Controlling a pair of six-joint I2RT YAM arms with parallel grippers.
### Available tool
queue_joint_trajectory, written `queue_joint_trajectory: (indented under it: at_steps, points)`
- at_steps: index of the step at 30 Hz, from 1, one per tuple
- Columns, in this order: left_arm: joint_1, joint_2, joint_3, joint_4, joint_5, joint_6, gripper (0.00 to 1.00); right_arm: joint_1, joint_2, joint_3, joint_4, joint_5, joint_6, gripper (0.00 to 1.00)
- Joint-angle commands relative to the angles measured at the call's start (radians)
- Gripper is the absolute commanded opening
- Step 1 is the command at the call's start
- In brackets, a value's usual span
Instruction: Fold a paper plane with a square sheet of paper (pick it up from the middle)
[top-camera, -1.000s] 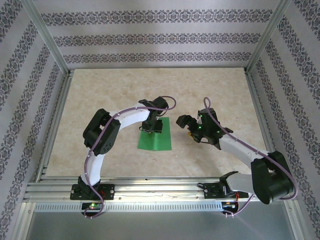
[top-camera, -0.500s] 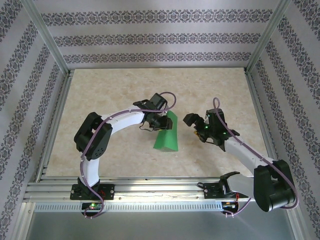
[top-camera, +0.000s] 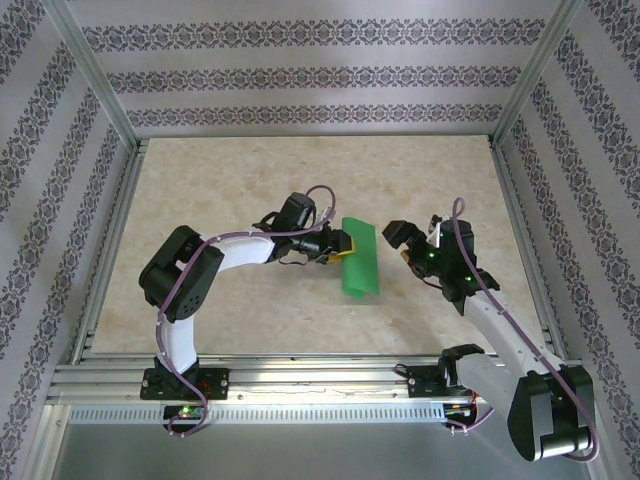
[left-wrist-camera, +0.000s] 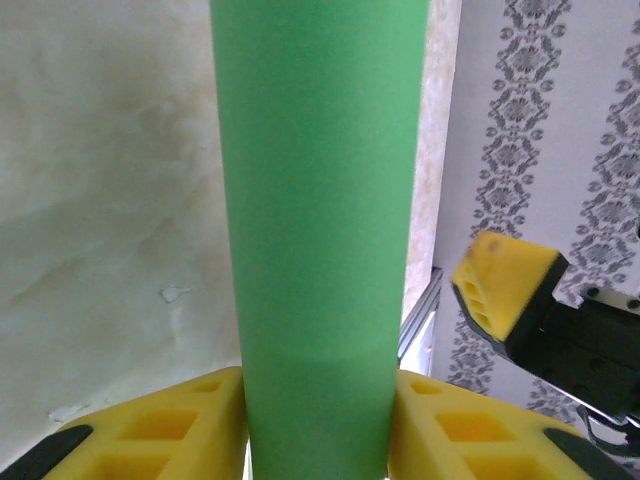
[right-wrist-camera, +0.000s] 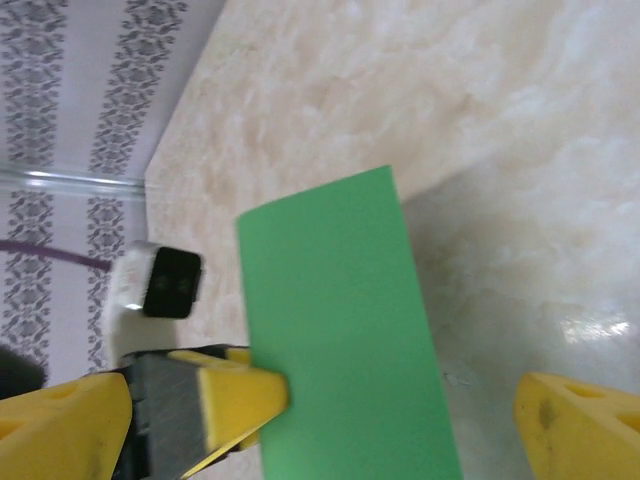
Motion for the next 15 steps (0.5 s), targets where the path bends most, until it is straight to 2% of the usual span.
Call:
queue_joint_trajectory:
  at_steps: [1,4,10,15]
  points:
    - [0.023,0.022,-0.045,0.202,0.028,-0.111,0.38,-0.015,-0.002,-0.018,0.041,-0.065,-0.043,0.94]
    - [0.024,0.027,-0.050,0.138,0.003,-0.065,0.38,-0.014,0.031,-0.017,0.056,-0.107,-0.041,0.92]
    - [0.023,0.018,-0.006,-0.117,-0.080,0.095,0.39,-0.011,0.087,-0.029,0.090,-0.128,-0.020,0.89]
    - [0.023,0.029,0.006,-0.174,-0.110,0.122,0.39,-0.006,0.100,-0.032,0.101,-0.126,-0.016,0.84]
